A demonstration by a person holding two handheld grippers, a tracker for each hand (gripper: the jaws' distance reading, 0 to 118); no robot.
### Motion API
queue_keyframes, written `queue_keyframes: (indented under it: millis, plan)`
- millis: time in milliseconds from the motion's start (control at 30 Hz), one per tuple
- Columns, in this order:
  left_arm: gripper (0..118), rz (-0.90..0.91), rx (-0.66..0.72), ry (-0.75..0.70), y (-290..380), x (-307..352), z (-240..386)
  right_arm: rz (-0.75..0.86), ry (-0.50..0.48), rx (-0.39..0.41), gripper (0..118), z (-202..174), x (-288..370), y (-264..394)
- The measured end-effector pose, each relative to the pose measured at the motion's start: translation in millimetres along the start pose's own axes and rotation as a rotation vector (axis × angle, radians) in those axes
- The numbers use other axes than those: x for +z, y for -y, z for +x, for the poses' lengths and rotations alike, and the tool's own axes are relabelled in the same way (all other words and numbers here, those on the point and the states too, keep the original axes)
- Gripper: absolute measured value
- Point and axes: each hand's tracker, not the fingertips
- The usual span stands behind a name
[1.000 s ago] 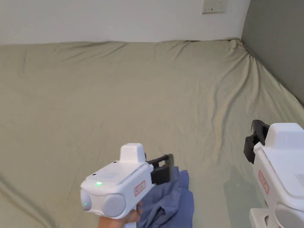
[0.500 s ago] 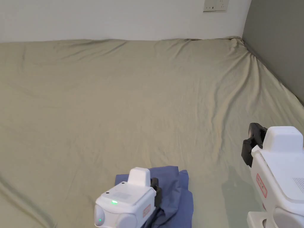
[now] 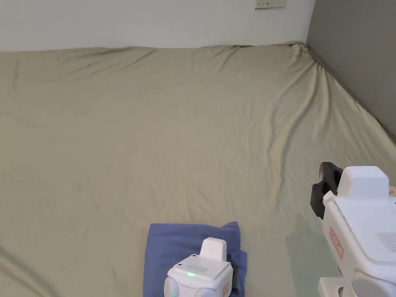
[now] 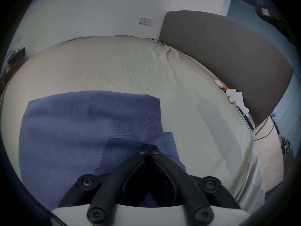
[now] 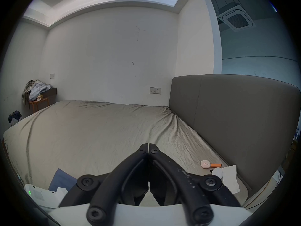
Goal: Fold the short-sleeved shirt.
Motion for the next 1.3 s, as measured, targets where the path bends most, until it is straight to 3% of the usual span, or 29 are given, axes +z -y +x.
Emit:
queue_keyframes:
  millis: [133, 367, 600, 767, 1000, 1300]
  plan:
    - [0, 0.036, -0.02, 0.015, -12.8, 20.3, -0.4, 0.007, -0.006, -0.002, 2, -4.5, 3.7, -4.1]
    - [0, 0.356, -0.083, 0.002, -71.0, 120.9, -16.1, 0.052, -0.025, 0.01, 2, -19.1, 14.4, -19.3]
    - [0, 0.574, -0.171, -0.198, -104.7, 196.9, -54.6, 0.105, -0.04, 0.014, 2, -36.3, 27.4, -33.6]
    - [0, 0.674, -0.157, -0.337, -111.9, 228.8, -88.8, 0.141, -0.049, 0.014, 2, -46.6, 33.7, -41.1]
    - [0, 0.743, -0.101, -0.465, -103.8, 256.3, -129.6, 0.172, -0.06, 0.026, 2, -55.8, 37.4, -46.1]
    - [0, 0.759, -0.032, -0.499, -97.6, 267.7, -151.4, 0.166, -0.082, 0.035, 2, -65.3, 37.8, -42.9]
